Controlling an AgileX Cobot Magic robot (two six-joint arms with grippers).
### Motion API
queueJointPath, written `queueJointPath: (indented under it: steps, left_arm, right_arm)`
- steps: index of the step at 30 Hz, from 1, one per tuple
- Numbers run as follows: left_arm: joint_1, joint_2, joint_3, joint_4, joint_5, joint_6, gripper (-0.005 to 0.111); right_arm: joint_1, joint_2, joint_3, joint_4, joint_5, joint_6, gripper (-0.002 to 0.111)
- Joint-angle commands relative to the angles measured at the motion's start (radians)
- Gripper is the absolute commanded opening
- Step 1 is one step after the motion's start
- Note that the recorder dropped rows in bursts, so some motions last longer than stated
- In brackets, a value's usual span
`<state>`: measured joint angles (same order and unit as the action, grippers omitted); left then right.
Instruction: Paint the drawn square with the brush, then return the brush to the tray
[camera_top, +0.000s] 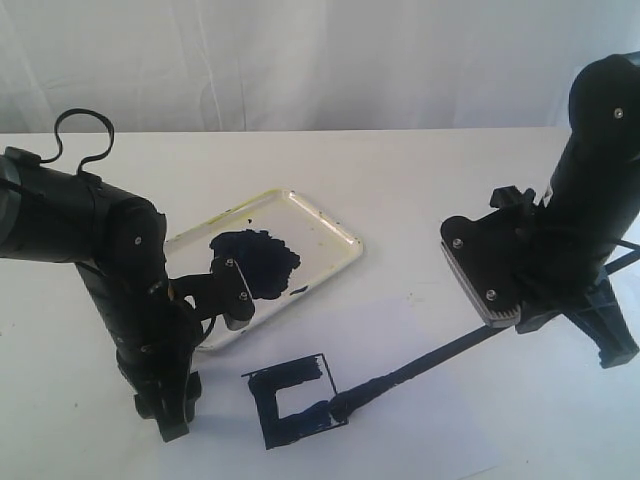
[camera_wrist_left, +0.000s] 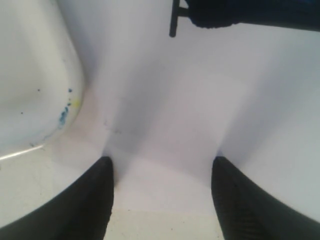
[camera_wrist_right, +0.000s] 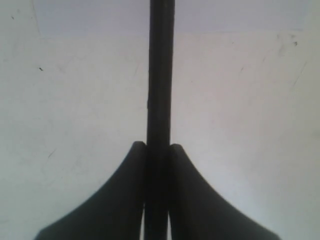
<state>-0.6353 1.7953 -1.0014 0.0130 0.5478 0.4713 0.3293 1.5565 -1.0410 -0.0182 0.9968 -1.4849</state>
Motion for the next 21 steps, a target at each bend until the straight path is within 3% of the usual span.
queueJointPath:
  steps: [1,21]
  left_arm:
    - [-0.005,0.01,0.013,-0.013,0.004,-0.001,0.062]
    - [-0.005,0.01,0.013,-0.013,0.004,-0.001,0.062]
  right_arm:
    - [-0.001,-0.009,0.005,-0.031,0.012,0.017,0.0]
    - [-0.001,-0.009,0.005,0.003,0.024,-0.004,0.0]
